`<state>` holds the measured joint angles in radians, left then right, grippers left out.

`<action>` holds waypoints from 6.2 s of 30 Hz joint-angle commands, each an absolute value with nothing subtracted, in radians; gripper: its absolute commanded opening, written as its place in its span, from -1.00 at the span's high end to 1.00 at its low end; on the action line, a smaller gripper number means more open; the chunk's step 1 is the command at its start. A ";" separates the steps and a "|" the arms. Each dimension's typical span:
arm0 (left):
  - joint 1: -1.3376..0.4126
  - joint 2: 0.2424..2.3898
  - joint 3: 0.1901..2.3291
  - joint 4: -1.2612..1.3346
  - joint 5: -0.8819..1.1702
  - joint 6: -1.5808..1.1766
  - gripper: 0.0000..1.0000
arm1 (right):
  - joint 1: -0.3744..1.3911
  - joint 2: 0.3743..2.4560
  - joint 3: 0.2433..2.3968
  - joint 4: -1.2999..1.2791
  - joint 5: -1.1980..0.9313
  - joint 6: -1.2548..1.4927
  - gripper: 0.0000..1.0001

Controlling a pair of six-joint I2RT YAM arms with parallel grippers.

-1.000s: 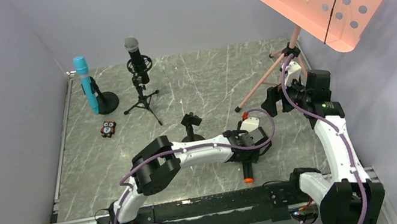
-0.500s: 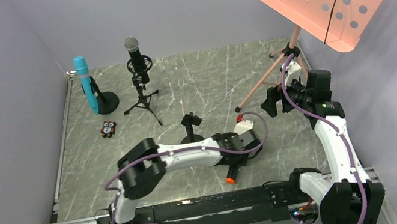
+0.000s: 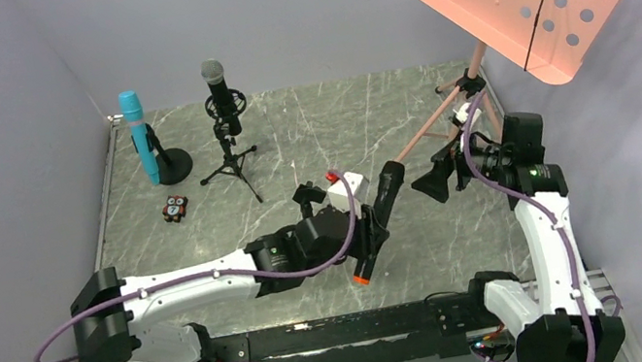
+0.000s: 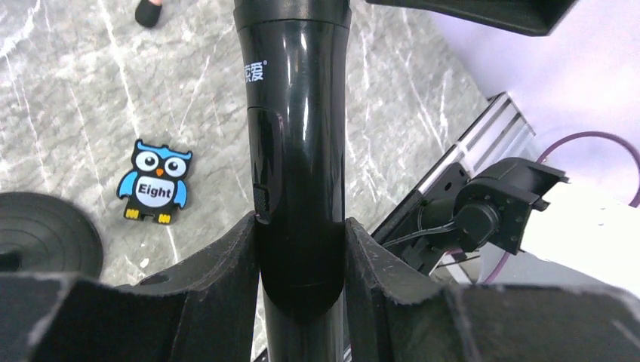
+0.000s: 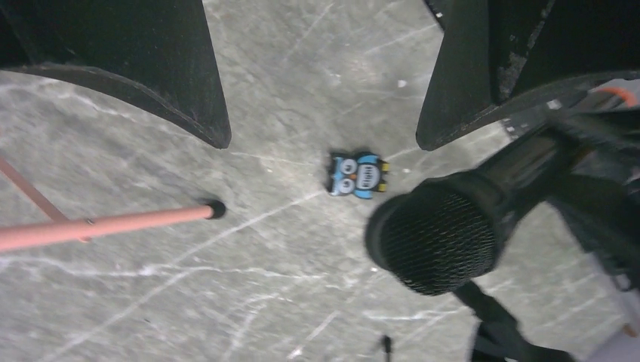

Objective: Attach the microphones to the stand

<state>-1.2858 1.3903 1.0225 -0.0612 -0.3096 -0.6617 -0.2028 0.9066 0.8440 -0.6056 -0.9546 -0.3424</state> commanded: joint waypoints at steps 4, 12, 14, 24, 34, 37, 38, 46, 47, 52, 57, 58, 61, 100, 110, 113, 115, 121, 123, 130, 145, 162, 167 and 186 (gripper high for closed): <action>-1.215 1.267 0.977 0.242 -0.361 -0.624 1.00 | -0.203 0.915 1.090 -0.929 -1.239 -0.495 -0.99; -1.163 1.343 1.106 0.461 -0.407 -0.528 1.00 | 0.006 0.937 1.059 -0.710 -1.272 -0.253 -0.99; -1.163 1.380 1.147 0.519 -0.413 -0.509 1.00 | 0.090 0.939 1.043 -0.614 -1.250 -0.177 -0.99; -1.164 1.401 1.124 0.727 -0.356 -0.428 1.00 | 0.150 1.007 1.024 -0.265 -1.319 0.240 -0.99; -1.156 1.416 1.106 0.816 -0.270 -0.441 1.00 | 0.165 1.021 0.909 0.255 -1.338 0.749 -0.44; -1.147 1.418 1.106 0.823 -0.246 -0.456 1.00 | 0.168 1.016 0.908 0.226 -1.330 0.724 0.09; -1.145 1.417 1.103 0.824 -0.240 -0.463 1.00 | 0.169 1.011 0.902 0.225 -1.325 0.720 0.31; -1.043 1.306 0.951 0.876 0.005 -0.553 -0.69 | 0.169 0.977 0.975 -0.173 -1.284 0.314 0.74; -1.015 1.281 0.917 0.901 0.071 -0.576 -0.83 | 0.170 0.977 0.992 -0.266 -1.271 0.237 0.74; -0.861 1.180 0.855 0.855 0.316 -0.720 -0.99 | 0.201 1.018 1.072 -0.558 -1.185 -0.086 0.75; -0.829 1.202 0.984 0.606 0.478 -0.641 -0.99 | 0.264 1.038 1.098 -0.625 -1.135 -0.183 0.75; -0.828 1.216 1.004 0.596 0.508 -0.642 -0.99 | 0.274 1.046 1.110 -0.645 -1.127 -0.210 0.75; -0.825 1.261 1.067 0.557 0.562 -0.646 -0.99 | 0.305 1.070 1.148 -0.722 -1.105 -0.274 0.75; -0.789 1.144 1.034 0.443 0.490 -0.523 1.00 | 0.387 1.146 1.287 -0.904 -0.986 -0.514 -1.00; -0.758 0.770 1.031 -0.127 0.330 -0.228 1.00 | 0.380 1.152 1.171 -0.891 -1.029 -1.071 -1.00; -0.758 0.676 1.031 -0.235 0.276 -0.189 1.00 | 0.382 1.244 1.165 -0.798 -1.086 -1.123 -1.00; -0.758 0.621 1.021 -0.288 0.240 -0.174 1.00 | 0.383 1.310 1.185 -0.714 -1.111 -1.089 -1.00; -0.758 0.485 0.958 -0.377 0.151 -0.130 1.00 | 0.426 1.543 1.349 -0.692 -1.163 -1.042 -0.99; -0.759 0.468 0.948 -0.402 0.130 -0.110 1.00 | 0.450 1.592 1.378 -0.694 -1.170 -1.036 -0.99; -0.758 0.475 0.956 -0.433 0.112 -0.053 1.00 | 0.489 1.686 1.424 -0.709 -1.192 -1.035 -0.97; -0.758 0.529 0.979 -0.367 0.129 0.005 1.00 | 0.517 1.774 1.522 -0.875 -1.238 -1.132 -0.57; -0.756 0.765 1.106 -0.295 0.151 0.129 1.00 | 0.518 1.827 1.605 -1.072 -1.235 -1.270 0.42; -0.750 0.858 1.149 -0.259 0.237 0.113 1.00 | 0.517 1.823 1.601 -1.056 -1.231 -1.257 0.43; -0.749 0.683 1.035 -0.336 0.170 0.034 1.00 | 0.521 1.738 1.535 -0.943 -1.216 -1.099 -0.41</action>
